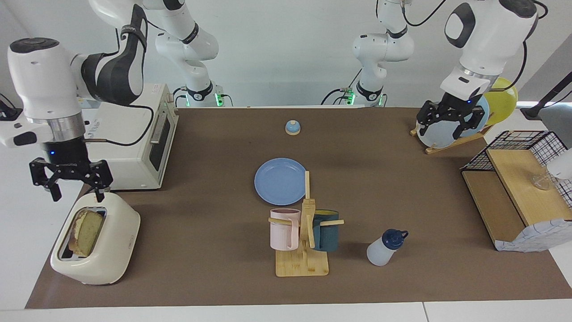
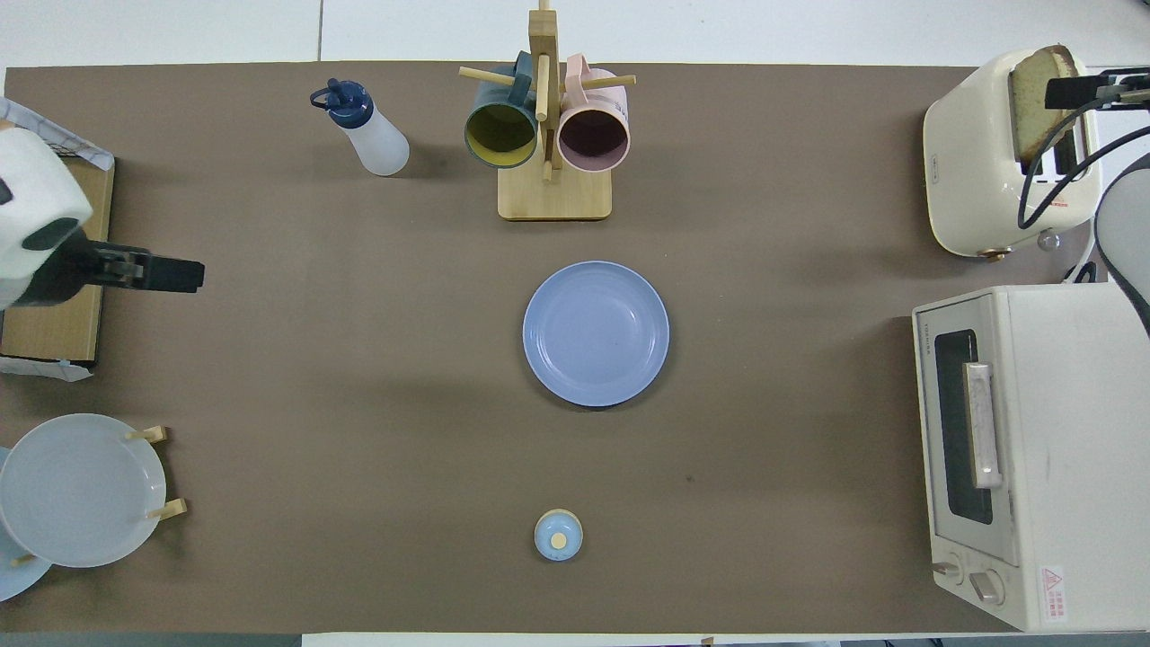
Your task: Put bread on plate and add seasoning
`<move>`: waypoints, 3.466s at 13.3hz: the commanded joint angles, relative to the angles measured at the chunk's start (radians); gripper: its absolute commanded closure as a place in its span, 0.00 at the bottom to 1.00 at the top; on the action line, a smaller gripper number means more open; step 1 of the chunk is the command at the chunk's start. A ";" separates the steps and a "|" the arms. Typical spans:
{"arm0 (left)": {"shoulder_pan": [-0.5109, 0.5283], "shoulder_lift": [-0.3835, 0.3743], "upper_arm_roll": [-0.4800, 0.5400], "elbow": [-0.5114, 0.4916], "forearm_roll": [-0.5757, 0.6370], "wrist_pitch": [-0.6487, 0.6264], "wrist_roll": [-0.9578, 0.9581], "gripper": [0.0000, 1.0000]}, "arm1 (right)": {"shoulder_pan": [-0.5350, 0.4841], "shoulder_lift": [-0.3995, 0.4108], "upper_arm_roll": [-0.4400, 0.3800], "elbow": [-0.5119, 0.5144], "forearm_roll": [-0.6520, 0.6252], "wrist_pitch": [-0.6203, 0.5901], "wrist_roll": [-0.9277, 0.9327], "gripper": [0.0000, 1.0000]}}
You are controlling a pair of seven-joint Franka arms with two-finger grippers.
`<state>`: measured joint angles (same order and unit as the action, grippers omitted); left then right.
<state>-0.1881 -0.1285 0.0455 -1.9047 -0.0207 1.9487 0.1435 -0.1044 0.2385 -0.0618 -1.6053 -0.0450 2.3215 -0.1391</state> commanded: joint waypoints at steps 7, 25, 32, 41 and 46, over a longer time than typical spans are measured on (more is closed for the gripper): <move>-0.212 0.059 0.008 -0.531 -0.008 0.938 -0.150 0.00 | -0.014 0.082 0.007 -0.019 0.106 0.145 -0.043 0.23; -0.772 0.778 0.507 -0.162 -0.443 1.553 -0.154 0.00 | 0.061 -0.042 0.106 0.320 0.108 -0.545 -0.252 1.00; -0.680 0.834 0.498 -0.014 -0.423 1.458 -0.163 0.00 | 0.346 -0.186 0.145 -0.040 0.170 -0.337 0.246 1.00; -0.579 1.018 0.432 0.182 -0.492 1.507 -0.217 0.00 | 0.606 -0.093 0.146 -0.298 0.258 0.125 0.599 1.00; -0.573 0.961 0.435 0.174 -0.486 1.490 -0.208 0.00 | 0.608 -0.093 0.146 -0.393 0.258 0.199 0.581 1.00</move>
<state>-0.7647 0.8478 0.4882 -1.7271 -0.5007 3.4449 -0.0759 0.5091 0.1681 0.0809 -1.9297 0.1912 2.4734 0.4588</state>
